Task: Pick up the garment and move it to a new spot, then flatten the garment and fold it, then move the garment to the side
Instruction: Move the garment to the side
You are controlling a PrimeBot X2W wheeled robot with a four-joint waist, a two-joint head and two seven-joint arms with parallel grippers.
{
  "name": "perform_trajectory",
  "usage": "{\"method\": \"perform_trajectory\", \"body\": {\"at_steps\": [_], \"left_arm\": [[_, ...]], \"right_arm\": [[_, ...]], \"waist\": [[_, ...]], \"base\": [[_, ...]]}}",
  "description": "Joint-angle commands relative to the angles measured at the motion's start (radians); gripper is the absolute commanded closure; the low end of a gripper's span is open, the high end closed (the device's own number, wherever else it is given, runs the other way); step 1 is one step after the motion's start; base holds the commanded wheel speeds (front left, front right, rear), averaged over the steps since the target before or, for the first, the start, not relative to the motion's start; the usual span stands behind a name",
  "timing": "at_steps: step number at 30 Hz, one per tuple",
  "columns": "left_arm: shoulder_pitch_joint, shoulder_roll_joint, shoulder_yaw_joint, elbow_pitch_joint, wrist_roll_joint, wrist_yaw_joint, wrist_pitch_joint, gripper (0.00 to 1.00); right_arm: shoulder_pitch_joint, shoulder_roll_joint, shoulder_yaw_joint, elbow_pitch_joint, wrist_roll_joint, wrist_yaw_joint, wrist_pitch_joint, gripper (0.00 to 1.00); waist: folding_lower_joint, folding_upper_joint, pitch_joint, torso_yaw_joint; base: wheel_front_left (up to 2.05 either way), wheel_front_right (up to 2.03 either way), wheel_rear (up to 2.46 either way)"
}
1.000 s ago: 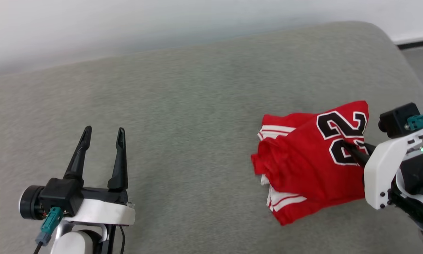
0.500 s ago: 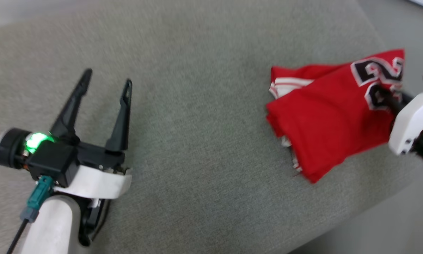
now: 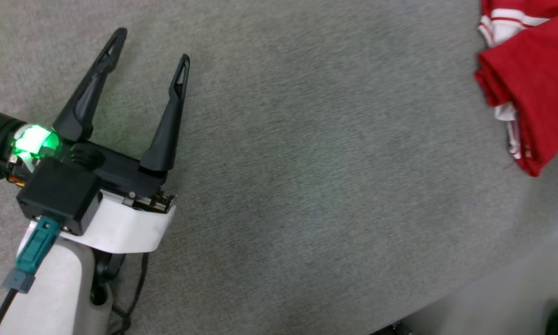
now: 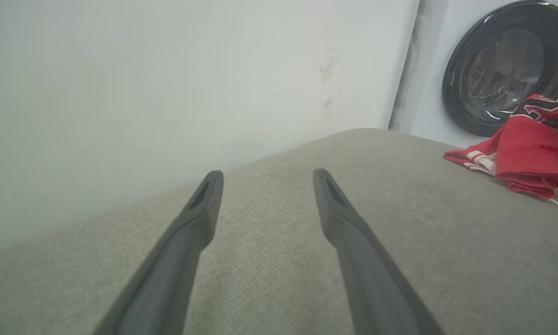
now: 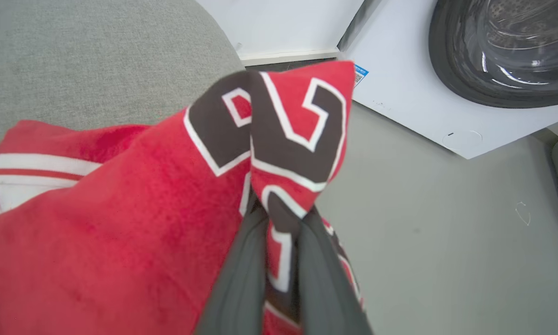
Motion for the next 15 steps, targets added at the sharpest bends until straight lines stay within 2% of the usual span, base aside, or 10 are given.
{"method": "perform_trajectory", "body": {"at_steps": [1,2,3,4,5,6,11,15], "left_arm": [[-0.014,0.005,0.001,-0.005,0.004,-0.002,0.002,0.0],[-0.02,0.007,0.0,-0.005,0.002,-0.002,0.0,0.0],[-0.023,0.008,0.0,-0.004,-0.001,-0.002,-0.002,0.0],[-0.024,0.009,-0.001,-0.003,-0.003,-0.002,-0.005,0.0],[-0.023,0.009,-0.001,0.0,-0.004,-0.002,-0.008,0.0],[-0.024,0.008,-0.002,0.002,-0.005,0.0,-0.01,0.0],[-0.017,0.003,-0.001,0.016,-0.01,0.01,-0.028,0.0],[0.009,-0.004,0.0,0.043,-0.009,0.027,-0.05,0.0]], "right_arm": [[-0.018,0.025,-0.013,0.023,-0.01,-0.001,-0.016,1.0],[-0.026,0.035,-0.024,0.046,-0.03,-0.001,-0.033,1.0],[-0.035,0.048,-0.035,0.069,-0.042,-0.001,-0.049,0.95],[-0.041,0.057,-0.045,0.092,-0.057,-0.001,-0.064,0.67],[-0.045,0.064,-0.056,0.115,-0.07,-0.001,-0.077,0.47],[-0.048,0.072,-0.068,0.138,-0.082,-0.001,-0.091,0.0],[-0.079,0.084,-0.139,0.219,-0.147,-0.001,-0.154,0.0],[-0.088,0.08,-0.155,0.233,-0.2,-0.001,-0.203,0.0]], "waist": [[-0.0002,0.0,0.031,0.019],[-0.0002,0.0,0.035,0.022],[-0.0002,0.0,0.036,0.024],[-0.0002,0.0,0.035,0.026],[-0.0002,0.0,0.034,0.028],[-0.0002,0.0,0.031,0.03],[-0.0002,0.0,-0.002,0.033],[-0.0002,0.0,-0.057,0.033]], "base": [[0.0,0.0,0.0],[0.0,0.0,0.0],[0.0,0.0,0.0],[0.0,0.0,0.0],[0.0,0.0,0.0],[0.0,0.0,0.0],[0.0,0.0,0.0],[0.0,0.0,0.0]]}}
